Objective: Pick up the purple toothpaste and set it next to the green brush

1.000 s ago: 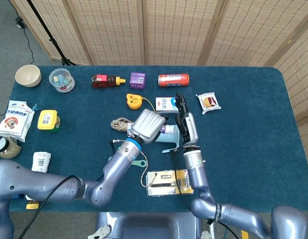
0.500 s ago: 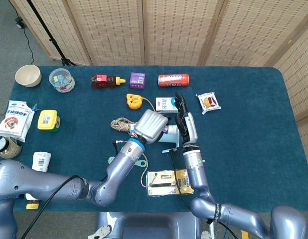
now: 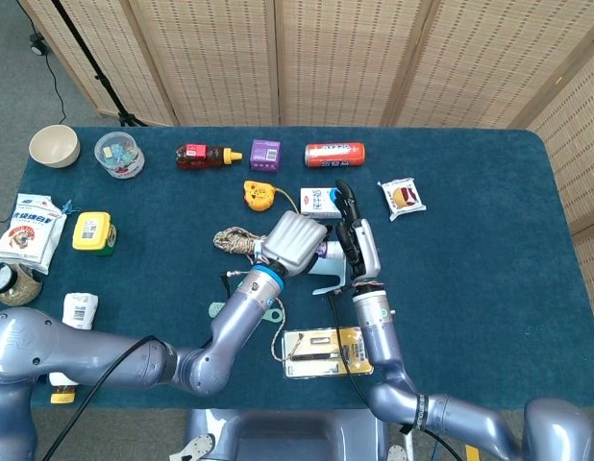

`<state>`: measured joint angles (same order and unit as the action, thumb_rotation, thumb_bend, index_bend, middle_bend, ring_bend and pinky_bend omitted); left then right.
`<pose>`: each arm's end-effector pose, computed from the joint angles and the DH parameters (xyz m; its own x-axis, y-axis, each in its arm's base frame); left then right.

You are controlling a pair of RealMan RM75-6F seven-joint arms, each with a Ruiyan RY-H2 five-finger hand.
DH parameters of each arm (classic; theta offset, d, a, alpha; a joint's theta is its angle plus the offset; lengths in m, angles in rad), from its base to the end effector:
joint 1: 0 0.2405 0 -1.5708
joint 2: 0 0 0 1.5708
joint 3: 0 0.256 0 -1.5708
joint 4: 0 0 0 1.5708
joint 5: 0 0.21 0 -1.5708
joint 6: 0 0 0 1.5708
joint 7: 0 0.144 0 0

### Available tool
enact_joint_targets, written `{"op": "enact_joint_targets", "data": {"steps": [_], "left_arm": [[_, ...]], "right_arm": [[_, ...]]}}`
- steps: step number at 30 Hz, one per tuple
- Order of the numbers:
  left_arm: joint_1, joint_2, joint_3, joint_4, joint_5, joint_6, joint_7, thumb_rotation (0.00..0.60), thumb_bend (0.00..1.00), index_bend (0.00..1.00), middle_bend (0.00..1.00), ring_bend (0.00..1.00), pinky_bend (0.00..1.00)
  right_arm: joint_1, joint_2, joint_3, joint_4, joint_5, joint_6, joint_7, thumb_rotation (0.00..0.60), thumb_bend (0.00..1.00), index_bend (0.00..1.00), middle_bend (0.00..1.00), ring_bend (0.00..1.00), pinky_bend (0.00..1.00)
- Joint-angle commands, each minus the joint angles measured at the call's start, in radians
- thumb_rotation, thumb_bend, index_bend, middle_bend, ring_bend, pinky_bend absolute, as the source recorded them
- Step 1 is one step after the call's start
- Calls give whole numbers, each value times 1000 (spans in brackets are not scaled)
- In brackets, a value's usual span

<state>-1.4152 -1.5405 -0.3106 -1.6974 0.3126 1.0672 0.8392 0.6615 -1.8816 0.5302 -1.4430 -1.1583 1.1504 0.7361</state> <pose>0.0709 0.3631 -0.0156 0.5673 0.2177 0.7942 0.7634 -0.5007 -0.4080 -0.0734 -0.3553 -0.0197 -0.8775 -0.2016 0.4351 -0.4285 -0.0775 -0.9002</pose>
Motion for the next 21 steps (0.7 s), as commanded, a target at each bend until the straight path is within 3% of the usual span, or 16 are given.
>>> {"op": "enact_joint_targets", "data": {"steps": [1,21], "left_arm": [[-2,2,0,1,-4,-7,-1,600,1000,626,488,542,585],[-18,19,0,-2,-28,-32,-10,600,1000,632,490,543,585]], "right_arm": [[-2,3,0,-3,-2,-2,6,122,0,0,0,0,0],[-11,21,-15,-12,-15,-27,39,124,0,0,0,0,0]]}}
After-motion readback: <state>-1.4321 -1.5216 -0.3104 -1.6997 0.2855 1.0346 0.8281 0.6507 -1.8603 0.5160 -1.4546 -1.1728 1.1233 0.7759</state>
